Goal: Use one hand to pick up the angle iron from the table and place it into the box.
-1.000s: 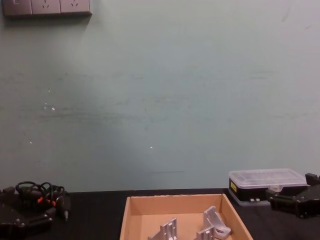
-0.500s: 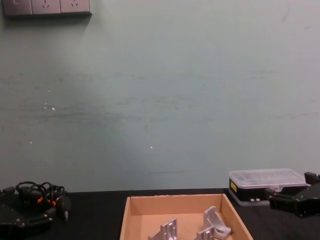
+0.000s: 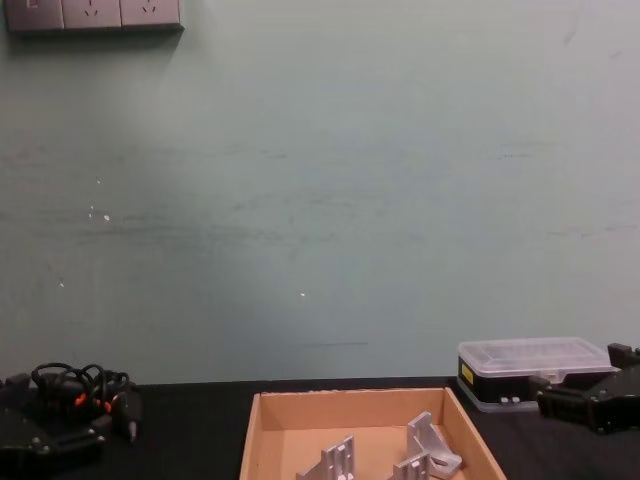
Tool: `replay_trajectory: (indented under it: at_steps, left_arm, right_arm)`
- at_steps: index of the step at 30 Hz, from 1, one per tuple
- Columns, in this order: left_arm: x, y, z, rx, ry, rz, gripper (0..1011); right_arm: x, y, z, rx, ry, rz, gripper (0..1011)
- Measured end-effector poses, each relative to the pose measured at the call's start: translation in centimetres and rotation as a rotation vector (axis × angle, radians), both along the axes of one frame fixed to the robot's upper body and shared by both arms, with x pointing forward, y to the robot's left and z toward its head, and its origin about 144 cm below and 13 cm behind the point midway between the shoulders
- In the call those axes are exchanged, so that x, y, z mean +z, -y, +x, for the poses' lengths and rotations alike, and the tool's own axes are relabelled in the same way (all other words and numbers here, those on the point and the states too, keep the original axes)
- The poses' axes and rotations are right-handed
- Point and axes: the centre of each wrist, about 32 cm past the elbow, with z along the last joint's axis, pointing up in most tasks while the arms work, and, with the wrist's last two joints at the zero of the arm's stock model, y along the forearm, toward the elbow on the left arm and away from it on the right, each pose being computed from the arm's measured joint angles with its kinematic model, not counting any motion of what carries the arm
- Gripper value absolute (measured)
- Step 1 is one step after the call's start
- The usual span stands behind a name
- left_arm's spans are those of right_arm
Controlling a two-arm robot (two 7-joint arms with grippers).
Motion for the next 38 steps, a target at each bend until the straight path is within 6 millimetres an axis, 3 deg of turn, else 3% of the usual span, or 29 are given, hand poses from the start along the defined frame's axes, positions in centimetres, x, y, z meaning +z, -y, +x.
replay_trajectory:
  at_steps: [38]
  left_arm:
    - [0.00, 0.00, 0.00, 0.000, 0.000, 0.000, 1011]
  right_arm:
    - [0.00, 0.00, 0.00, 0.001, 0.000, 0.000, 1004]
